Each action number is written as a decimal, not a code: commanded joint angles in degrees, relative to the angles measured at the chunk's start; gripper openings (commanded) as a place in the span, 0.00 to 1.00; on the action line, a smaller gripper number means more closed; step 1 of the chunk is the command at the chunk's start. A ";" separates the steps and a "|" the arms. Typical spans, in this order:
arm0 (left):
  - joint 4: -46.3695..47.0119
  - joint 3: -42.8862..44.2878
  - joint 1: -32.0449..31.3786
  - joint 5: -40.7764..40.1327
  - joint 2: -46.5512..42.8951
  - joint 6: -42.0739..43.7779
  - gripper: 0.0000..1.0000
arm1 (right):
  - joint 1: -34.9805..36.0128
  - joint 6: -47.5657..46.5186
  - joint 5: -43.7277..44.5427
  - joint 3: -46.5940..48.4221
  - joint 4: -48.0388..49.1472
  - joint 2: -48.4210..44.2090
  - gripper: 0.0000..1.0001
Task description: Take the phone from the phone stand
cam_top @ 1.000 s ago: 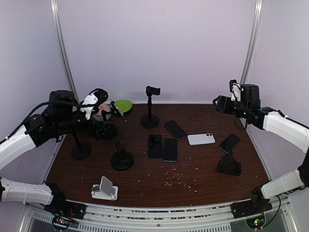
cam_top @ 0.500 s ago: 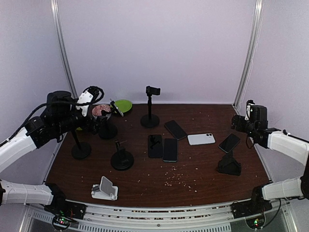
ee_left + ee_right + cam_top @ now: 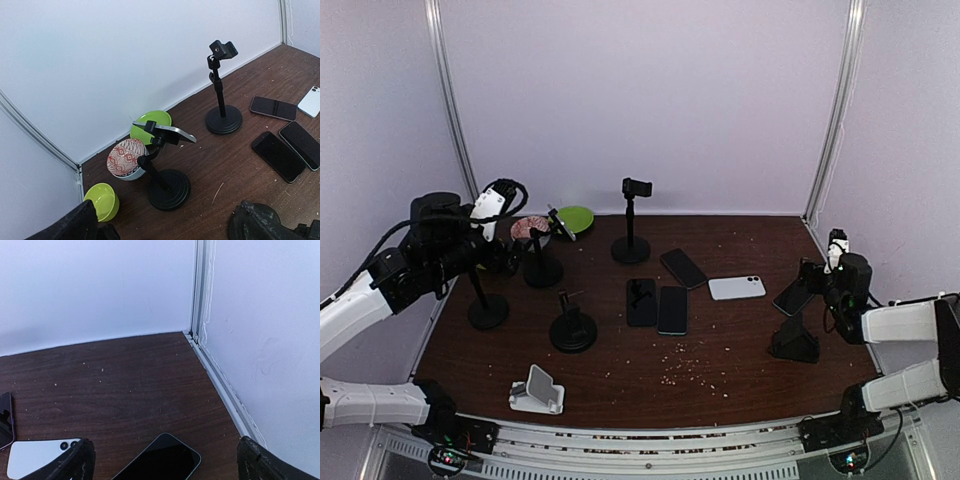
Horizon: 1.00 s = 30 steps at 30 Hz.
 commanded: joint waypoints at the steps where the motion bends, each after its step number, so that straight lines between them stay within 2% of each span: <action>1: 3.41 -0.69 1.00 -0.64 -0.61 0.60 0.98 | -0.40 -3.85 -0.75 -3.05 18.90 4.07 0.99; 3: 3.49 -0.75 1.23 -0.87 -0.63 0.51 0.98 | -0.28 -4.67 -0.92 -3.93 26.01 8.67 0.99; 4: 3.54 -0.77 1.29 -1.02 -0.65 0.57 0.98 | -0.39 -4.11 -0.83 -3.08 21.22 7.60 0.99; 5: 3.64 -0.85 1.32 -1.13 -0.76 0.52 0.98 | -0.52 -3.84 -1.10 -2.75 20.51 6.85 1.00; 6: 3.79 -0.93 1.44 -1.17 -0.82 0.59 0.98 | -0.53 -4.21 -1.07 -3.15 23.68 7.70 1.00; 9: 4.03 -0.87 1.74 -0.94 -0.94 0.60 0.98 | -0.58 -3.88 -1.03 -3.04 21.30 7.11 1.00; 11: 4.01 -0.86 1.91 -1.03 -1.01 0.58 0.98 | -0.55 -4.41 -1.00 -3.59 24.27 7.94 0.99; 13: 4.13 -1.02 1.99 -1.34 -1.23 0.60 0.98 | -0.57 -4.71 -2.21 -3.21 22.04 7.32 1.00; 30: 4.87 -1.40 2.16 -0.30 -1.61 1.20 0.98 | -0.40 -5.15 -2.57 -3.34 23.20 7.72 0.99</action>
